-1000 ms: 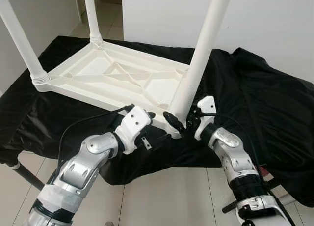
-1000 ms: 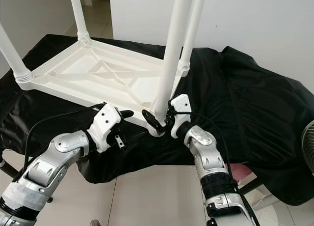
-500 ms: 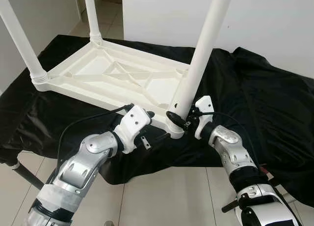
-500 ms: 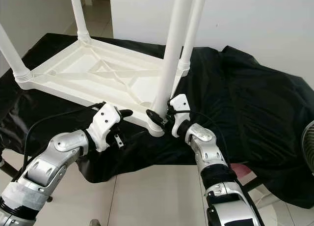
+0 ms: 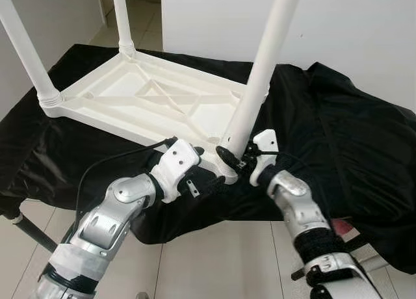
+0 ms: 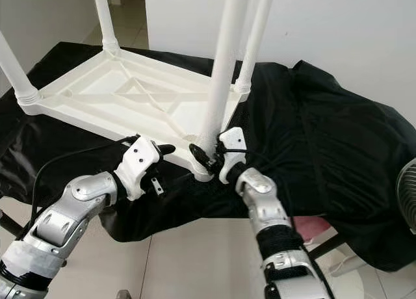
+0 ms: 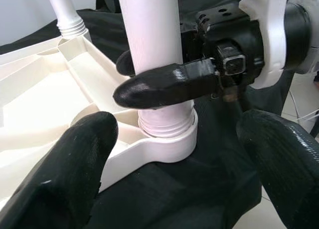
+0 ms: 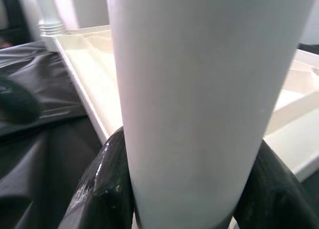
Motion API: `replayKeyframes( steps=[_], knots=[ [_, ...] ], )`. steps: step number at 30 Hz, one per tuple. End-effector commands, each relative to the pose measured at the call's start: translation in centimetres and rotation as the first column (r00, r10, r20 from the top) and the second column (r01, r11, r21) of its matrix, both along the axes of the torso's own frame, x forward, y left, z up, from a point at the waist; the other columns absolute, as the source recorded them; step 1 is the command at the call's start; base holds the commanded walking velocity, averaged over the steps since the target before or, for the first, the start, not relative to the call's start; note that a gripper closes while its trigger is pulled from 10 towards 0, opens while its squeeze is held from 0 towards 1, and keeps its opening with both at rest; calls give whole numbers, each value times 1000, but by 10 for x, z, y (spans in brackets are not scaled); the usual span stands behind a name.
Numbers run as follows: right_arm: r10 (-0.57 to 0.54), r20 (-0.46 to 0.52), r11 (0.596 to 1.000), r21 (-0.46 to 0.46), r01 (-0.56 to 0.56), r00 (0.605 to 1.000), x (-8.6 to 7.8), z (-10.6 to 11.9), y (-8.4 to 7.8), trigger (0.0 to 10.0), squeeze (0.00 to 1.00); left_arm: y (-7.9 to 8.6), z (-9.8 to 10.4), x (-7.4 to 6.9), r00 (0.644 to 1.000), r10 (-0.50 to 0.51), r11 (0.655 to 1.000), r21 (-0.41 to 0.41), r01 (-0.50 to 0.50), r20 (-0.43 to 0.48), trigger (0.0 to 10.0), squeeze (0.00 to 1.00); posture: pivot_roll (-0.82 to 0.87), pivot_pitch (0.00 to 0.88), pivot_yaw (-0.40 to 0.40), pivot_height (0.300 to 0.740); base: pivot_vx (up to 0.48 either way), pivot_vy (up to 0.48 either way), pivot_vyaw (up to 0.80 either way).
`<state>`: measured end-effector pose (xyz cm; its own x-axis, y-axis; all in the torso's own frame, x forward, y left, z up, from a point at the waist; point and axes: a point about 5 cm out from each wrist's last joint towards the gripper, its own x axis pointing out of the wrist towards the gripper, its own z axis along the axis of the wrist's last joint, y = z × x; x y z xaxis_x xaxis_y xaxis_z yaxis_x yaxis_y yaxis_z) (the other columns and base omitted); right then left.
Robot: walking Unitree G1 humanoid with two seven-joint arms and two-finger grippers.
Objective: Building children table
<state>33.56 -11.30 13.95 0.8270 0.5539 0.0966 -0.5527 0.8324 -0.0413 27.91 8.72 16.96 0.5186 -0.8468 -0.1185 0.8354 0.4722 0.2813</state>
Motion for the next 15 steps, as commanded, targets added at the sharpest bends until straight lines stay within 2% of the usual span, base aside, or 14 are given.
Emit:
replayKeyframes(
  steps=[1,5,6,7,11,12,13,15],
  knots=[
    [-74,-25,997,7,74,997,1,-3,-10,10000,0,1,-4,-1,1000,-9,1000,5,9,-11,10000,0,36,37,-96,740,0,0,0],
    [-282,-120,948,117,296,952,-13,-11,-7,10000,0,0,-6,-2,1000,-9,1000,4,9,-18,10000,0,33,36,-102,740,0,0,0],
    [-282,-120,948,117,296,952,-13,-11,-7,10000,0,0,-6,-2,1000,-9,1000,4,9,-18,10000,0,33,36,-102,740,0,0,0],
    [-372,-124,914,126,387,920,-22,-14,-4,10000,0,-1,-7,-3,1000,-12,1000,4,12,-19,10000,0,30,33,-101,740,0,0,0],
    [-432,-131,884,133,448,892,-28,-16,1,10000,0,-1,-7,-3,1000,-15,1000,6,15,-19,10000,0,31,32,-101,740,0,0,0],
    [-474,-130,861,139,490,871,-32,-16,3,10000,0,-1,-7,-3,1000,-16,1000,8,17,-18,10000,0,33,31,-100,740,0,0,0],
    [-475,-147,855,157,494,868,-35,-16,9,10000,0,-2,-7,-3,1000,-17,1000,8,18,-18,10000,0,33,31,-100,740,0,0,0],
    [-465,-162,854,177,489,870,-35,-16,11,10000,0,-2,-7,-3,1000,-19,1000,8,20,-19,10000,0,26,30,-93,740,0,0,0]
  ],
)
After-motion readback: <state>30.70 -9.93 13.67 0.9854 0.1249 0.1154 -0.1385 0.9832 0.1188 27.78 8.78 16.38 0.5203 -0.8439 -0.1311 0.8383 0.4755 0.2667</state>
